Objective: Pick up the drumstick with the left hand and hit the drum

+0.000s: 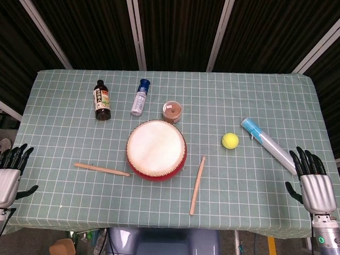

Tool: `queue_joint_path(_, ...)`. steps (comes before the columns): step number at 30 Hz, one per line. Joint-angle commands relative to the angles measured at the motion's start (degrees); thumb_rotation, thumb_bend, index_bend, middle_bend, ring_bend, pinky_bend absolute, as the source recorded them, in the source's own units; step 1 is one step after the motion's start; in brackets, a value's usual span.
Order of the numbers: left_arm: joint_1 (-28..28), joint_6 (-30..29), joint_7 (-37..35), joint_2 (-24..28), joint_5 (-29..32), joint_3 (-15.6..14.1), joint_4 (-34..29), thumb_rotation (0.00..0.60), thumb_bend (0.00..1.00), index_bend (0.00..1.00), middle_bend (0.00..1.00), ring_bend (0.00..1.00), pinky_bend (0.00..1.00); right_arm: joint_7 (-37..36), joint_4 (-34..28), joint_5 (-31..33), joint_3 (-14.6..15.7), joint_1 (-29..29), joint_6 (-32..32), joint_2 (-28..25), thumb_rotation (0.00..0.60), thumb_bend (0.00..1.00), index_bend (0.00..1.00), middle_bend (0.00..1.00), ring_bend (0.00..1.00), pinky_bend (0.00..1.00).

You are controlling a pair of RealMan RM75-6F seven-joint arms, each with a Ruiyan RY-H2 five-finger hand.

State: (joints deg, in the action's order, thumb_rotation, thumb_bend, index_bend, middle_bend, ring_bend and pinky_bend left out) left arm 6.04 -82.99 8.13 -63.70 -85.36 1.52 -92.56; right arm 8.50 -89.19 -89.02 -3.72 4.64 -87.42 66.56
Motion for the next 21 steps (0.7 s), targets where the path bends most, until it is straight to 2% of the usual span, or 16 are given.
queue_joint_path(1, 0.02, 0.10, 0.04, 0.00, 0.10, -0.01, -0.01, 0.600, 0.00, 0.00, 0.00, 0.00, 0.00, -0.06, 0.11, -0.10, 0.12, -0.08, -0.08, 0.12, 0.600, 0.33, 0.00, 0.00, 0.00, 0.11)
queue_joint_path(21, 0.25, 1.03, 0.88, 0.02, 0.97, -0.13, -0.85, 0.600, 0.00, 0.00, 0.00, 0.00, 0.00, -1.92, 0.27, -0.25, 0.23, -0.24, -0.29, -0.19, 0.600, 0.33, 0.00, 0.00, 0.00, 0.11)
